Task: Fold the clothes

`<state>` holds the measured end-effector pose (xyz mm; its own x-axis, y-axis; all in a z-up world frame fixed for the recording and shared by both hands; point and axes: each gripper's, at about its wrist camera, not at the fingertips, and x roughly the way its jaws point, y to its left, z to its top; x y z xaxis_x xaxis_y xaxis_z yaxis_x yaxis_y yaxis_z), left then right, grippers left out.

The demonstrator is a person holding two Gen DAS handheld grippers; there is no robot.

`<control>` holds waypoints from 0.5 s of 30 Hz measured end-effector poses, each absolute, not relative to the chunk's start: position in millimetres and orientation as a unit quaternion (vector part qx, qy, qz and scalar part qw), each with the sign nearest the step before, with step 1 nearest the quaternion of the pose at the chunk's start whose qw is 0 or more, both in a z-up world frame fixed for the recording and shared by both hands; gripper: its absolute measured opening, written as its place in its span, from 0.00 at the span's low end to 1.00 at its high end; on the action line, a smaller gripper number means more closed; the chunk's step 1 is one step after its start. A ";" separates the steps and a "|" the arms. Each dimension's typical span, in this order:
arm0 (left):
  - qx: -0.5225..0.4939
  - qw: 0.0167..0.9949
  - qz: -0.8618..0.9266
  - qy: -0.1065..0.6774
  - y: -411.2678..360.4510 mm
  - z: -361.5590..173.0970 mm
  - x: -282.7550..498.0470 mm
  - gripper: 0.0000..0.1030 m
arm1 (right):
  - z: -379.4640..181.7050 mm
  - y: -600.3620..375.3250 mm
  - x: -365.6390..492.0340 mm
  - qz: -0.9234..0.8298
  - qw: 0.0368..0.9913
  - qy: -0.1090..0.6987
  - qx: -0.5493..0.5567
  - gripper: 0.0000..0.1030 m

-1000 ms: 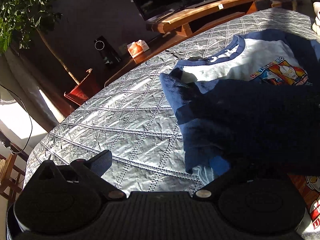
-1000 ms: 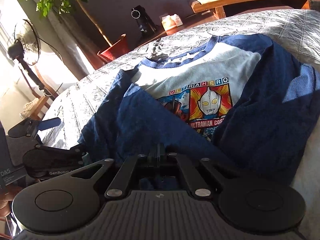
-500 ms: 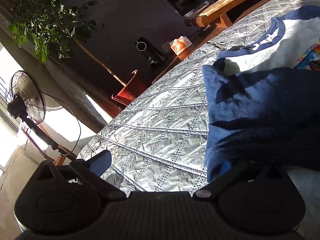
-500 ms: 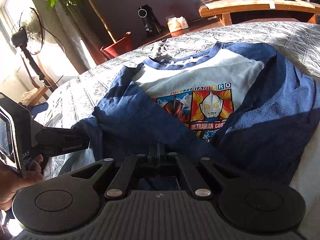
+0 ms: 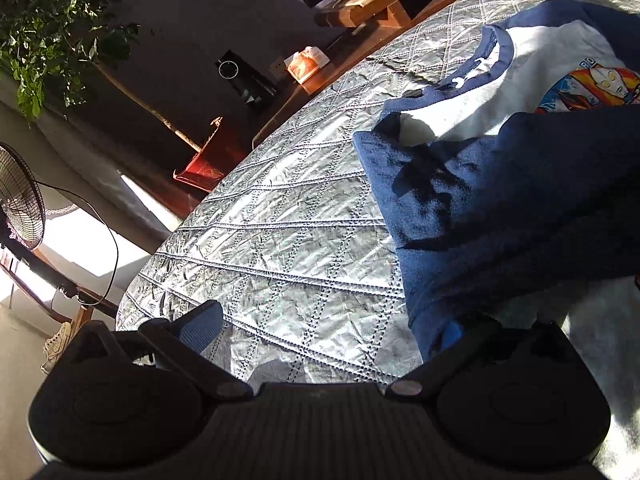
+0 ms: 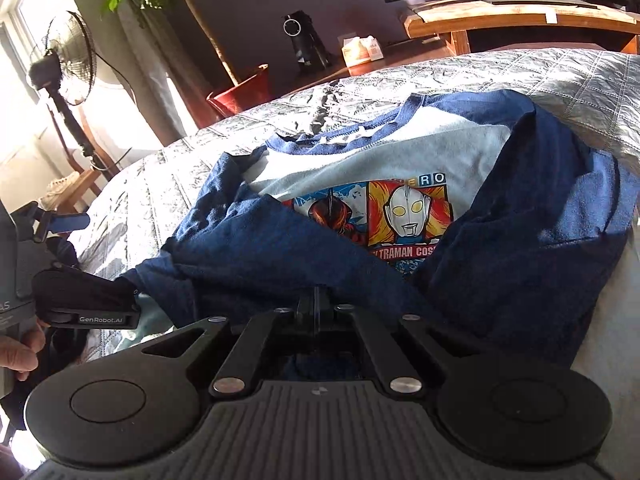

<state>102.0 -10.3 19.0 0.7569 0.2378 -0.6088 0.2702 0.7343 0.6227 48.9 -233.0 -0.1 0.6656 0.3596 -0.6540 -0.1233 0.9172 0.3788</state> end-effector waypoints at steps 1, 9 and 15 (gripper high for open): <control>0.370 0.866 -0.010 0.337 -10.0 15.2 105.6 1.00 | 0.3 -232.0 48.8 0.134 0.900 0.386 0.150 0.00; 0.393 0.860 0.011 0.325 -29.5 10.3 119.5 1.00 | 0.8 -231.2 48.7 0.138 0.901 0.386 0.145 0.00; 0.420 0.857 -0.021 0.299 -28.7 18.1 99.2 0.99 | 1.9 -229.5 48.3 0.135 0.902 0.385 0.141 0.00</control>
